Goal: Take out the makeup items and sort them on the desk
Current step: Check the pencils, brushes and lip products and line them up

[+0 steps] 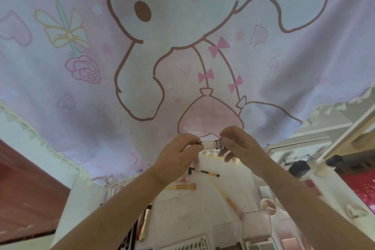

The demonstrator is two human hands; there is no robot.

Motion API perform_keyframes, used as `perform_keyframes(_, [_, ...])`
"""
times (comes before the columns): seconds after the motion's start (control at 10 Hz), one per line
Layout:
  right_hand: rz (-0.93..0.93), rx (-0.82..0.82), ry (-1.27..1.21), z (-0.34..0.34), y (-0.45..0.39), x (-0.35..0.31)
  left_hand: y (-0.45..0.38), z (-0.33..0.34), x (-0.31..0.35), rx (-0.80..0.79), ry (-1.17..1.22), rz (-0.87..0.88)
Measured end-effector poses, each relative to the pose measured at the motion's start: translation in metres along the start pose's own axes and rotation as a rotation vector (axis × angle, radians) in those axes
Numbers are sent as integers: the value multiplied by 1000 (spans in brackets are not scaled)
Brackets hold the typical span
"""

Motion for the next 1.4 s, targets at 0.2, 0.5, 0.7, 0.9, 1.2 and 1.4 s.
perform_keyframes(0.2, [-67,5,-9,-2,3,1,5,3,-4,5,-63,107])
perform_keyframes(0.5, [45,-32,-140,-3,3,13,4,8,2,160,-148,435])
perform_keyframes(0.7, [100,-12,-72,-8,7,33,5,27,-10,108,-79,289])
perform_keyframes(0.9, [229,188,-70,-30,12,77,18,71,-34,-231,-26,-159])
perform_keyframes(1.2, [201,291,894,-73,-10,114,35,128,-89,-615,-496,-237])
perform_keyframes(1.4, [272,148,1099,-77,-32,153,39,141,-115,-657,-723,-303])
Point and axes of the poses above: each hand's wrist, its own y-axis away from the middle knuckle, its own z-axis out of the palm, x = y × z, the point moved 5 cm from there along -y, towards the middle knuckle, and after that the axes turned 2 degrees about x, right-handed, at the moved point
